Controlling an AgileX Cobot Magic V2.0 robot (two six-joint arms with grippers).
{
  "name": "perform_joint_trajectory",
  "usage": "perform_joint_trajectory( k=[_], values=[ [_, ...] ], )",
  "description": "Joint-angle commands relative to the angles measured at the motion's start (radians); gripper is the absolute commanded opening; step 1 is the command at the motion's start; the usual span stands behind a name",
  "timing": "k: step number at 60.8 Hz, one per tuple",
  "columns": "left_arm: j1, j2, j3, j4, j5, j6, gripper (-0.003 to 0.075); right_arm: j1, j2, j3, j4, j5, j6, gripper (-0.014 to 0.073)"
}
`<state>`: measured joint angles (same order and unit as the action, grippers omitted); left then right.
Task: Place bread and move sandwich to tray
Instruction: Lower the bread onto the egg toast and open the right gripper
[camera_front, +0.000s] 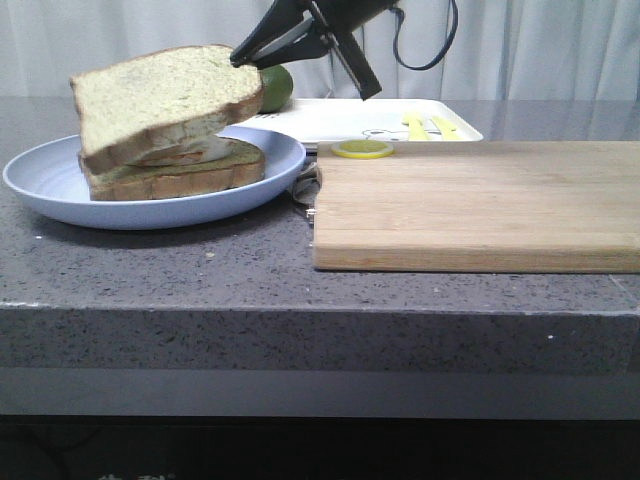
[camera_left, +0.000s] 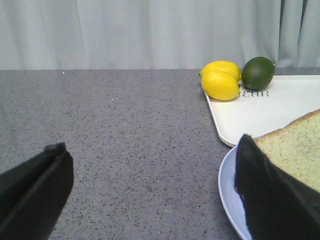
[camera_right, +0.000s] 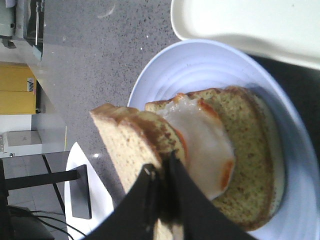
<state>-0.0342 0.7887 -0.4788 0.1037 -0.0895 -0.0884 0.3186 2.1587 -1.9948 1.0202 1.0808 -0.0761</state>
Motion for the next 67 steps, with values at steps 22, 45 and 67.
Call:
perform_joint_trajectory(
  k=[22, 45, 67],
  values=[
    [0.003, 0.014, -0.036, -0.01, -0.08, -0.009, 0.0638, -0.004, -0.048, -0.035, 0.063, -0.016, 0.002, 0.0],
    [0.003, 0.026, -0.036, -0.01, -0.082, -0.009, 0.0638, -0.004, -0.048, -0.045, 0.082, 0.01, 0.002, 0.0196],
    [0.003, 0.026, -0.036, -0.01, -0.082, -0.009, 0.0638, -0.036, -0.048, -0.055, 0.076, 0.067, 0.002, 0.0208]
  ],
)
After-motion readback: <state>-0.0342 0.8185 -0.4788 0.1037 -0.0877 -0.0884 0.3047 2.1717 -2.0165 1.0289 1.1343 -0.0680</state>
